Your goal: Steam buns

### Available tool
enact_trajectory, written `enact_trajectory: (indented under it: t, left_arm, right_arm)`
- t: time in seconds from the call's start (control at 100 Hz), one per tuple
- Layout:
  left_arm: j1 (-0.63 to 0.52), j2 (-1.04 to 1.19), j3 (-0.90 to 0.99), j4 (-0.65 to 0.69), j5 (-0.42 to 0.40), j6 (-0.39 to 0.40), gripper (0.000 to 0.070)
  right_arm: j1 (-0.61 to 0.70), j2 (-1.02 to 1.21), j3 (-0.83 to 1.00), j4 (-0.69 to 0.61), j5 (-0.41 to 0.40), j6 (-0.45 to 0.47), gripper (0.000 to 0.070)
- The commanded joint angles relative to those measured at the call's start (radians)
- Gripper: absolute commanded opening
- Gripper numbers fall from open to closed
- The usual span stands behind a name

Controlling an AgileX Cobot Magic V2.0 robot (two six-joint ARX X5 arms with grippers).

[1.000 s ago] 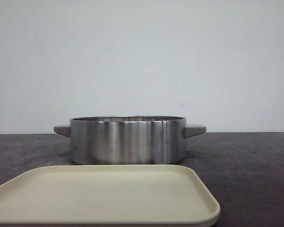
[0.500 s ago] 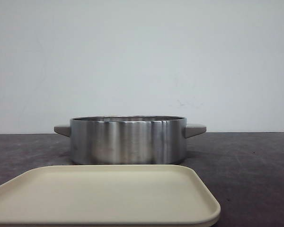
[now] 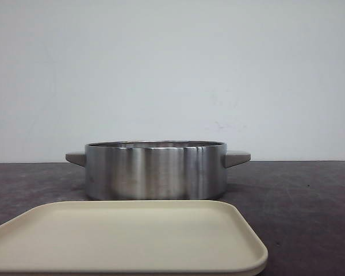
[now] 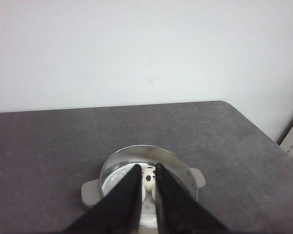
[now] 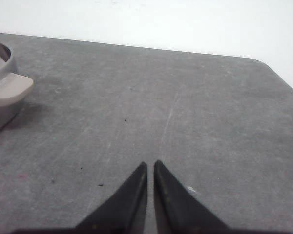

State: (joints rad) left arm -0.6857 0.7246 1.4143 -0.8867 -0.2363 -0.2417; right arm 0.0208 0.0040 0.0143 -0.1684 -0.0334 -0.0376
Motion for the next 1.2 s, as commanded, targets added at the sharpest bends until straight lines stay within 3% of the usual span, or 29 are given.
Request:
enact_trajectory:
  t: [0.0,0.08,0.19,0.36,0.54,0.67,0.79,1.0,1.19]
  left_arm:
    - [-0.008,0.006,0.013,0.012,-0.003,0.016,0.0000]
    - [-0.008,0.006,0.013,0.009,-0.003,0.023,0.0000]
    - [0.014,0.005,0.007,0.002,-0.008,0.096,0.0000]
    - [0.149,-0.020,-0.171,0.085,0.044,0.185,0.0000]
    - [0.353,-0.139,-0.604,0.453,0.181,0.155,0.0000]
    - [0.478,-0.253,-0.930,0.790,0.301,0.067,0.0000]
    - [0.562,-0.377,-1.140,0.952,0.315,0.011,0.0000]
    - [0.666,-0.579,-1.295,0.942,0.314,0.028,0.0000]
    - [0.733,-0.687,-1.339,0.846,0.311,0.115,0.0000]
  right_arm:
    - [0.000,0.000,-0.003,0.011,0.000,-0.007,0.0017]
    - [0.000,0.000,-0.003,0.011,0.000,-0.007,0.0017]
    - [0.000,0.000,-0.003,0.011,0.000,-0.007,0.0017]
    - [0.000,0.000,-0.003,0.011,0.000,-0.007,0.0017]
    - [0.000,0.000,-0.003,0.011,0.000,-0.007,0.0017]
    - [0.000,0.000,-0.003,0.011,0.000,-0.007,0.0017]
    - [0.000,0.000,-0.003,0.011,0.000,-0.007,0.0017]
    - [0.000,0.000,-0.003,0.011,0.000,-0.007,0.0017]
    - [0.000,0.000,-0.003,0.011,0.000,-0.007,0.0017]
